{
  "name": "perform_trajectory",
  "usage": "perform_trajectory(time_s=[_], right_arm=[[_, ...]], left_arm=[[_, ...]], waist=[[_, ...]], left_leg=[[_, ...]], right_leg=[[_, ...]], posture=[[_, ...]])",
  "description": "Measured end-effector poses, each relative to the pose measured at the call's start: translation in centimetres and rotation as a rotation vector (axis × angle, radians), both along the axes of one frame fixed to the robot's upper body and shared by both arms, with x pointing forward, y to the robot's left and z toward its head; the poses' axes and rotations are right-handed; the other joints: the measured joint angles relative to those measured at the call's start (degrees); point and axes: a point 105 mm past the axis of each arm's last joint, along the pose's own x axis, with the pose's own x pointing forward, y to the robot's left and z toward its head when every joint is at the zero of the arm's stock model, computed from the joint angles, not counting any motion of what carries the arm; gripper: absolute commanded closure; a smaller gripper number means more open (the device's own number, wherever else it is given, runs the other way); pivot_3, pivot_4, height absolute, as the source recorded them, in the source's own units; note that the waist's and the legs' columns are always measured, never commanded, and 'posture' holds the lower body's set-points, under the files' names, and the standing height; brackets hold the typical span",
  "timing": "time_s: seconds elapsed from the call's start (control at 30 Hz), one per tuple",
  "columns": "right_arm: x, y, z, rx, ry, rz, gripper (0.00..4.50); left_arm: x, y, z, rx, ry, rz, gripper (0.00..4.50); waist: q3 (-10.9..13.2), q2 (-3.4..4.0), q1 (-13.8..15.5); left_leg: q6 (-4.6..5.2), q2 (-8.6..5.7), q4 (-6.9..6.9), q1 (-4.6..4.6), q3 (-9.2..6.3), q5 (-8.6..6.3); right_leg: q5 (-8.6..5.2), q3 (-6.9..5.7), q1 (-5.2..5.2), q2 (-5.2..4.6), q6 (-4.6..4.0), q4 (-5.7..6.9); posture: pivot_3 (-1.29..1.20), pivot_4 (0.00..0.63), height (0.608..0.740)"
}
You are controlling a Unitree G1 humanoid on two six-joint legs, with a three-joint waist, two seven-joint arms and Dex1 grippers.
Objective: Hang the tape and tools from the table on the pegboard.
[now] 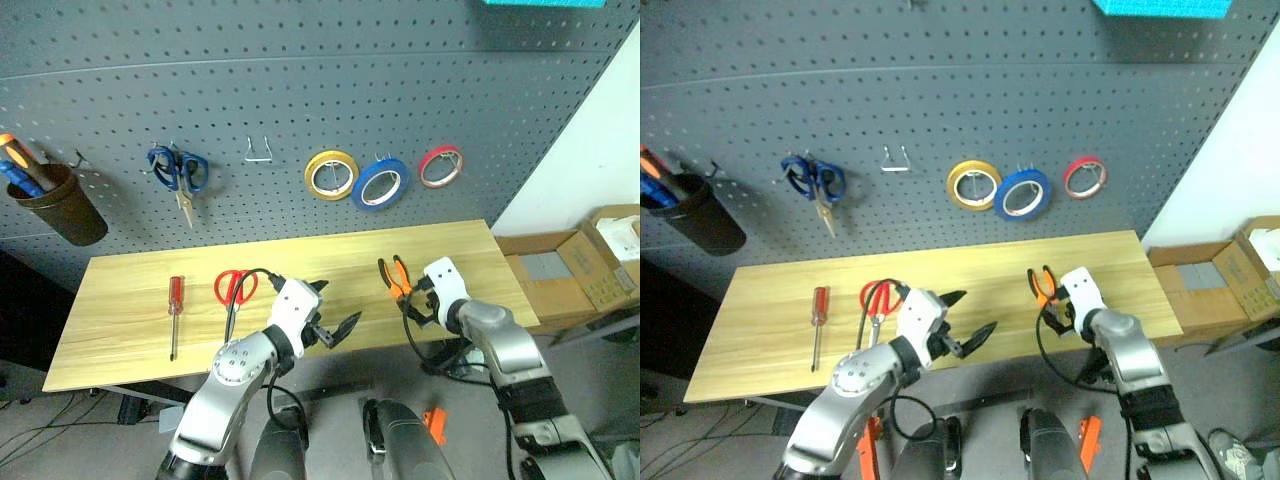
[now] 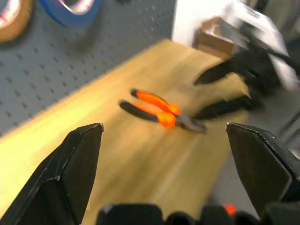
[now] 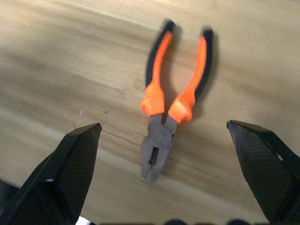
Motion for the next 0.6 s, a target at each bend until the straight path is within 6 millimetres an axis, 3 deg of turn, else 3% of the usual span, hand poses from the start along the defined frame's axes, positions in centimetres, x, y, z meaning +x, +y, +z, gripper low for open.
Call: perform_trajectory(time_s=[0.23, 0.4, 0.6], right_arm=[[1.2, -1.7, -1.4, -0.023, 0.170, -0.106, 0.04], [3.0, -1.6, 0.2, -0.004, 0.168, -0.142, 0.04], [3.8, -1.1, 0.7, -0.004, 0.168, -0.130, 0.04]], left_arm=[[-1.2, 0.9, -0.5, 0.079, 0.005, -0.013, 0.00], [-0.7, 1.3, 0.1, 0.092, -0.030, -0.004, 0.00], [-0.1, 2.1, 0.6, 0.095, -0.054, 0.036, 0.00]], waist=[[2.43, 0.23, 0.07], [2.70, -0.15, 0.09], [2.94, -0.49, 0.08]], left_leg=[[0.38, -0.15, 0.08, -0.67, -0.07, 0.23], [0.39, -0.20, -0.57, -0.93, 0.14, 0.16], [0.29, -0.08, -0.73, -0.89, 0.15, 0.00]], right_leg=[[0.01, 0.09, -0.43, 0.03, 0.02, 0.04], [0.09, 0.36, -0.87, 0.36, 0.52, -0.01], [-0.18, 0.41, -0.89, 0.36, 0.51, -0.08]], posture=[[0.03, 0.394, 0.740], [0.05, 0.399, 0.740], [0.06, 0.398, 0.740]])
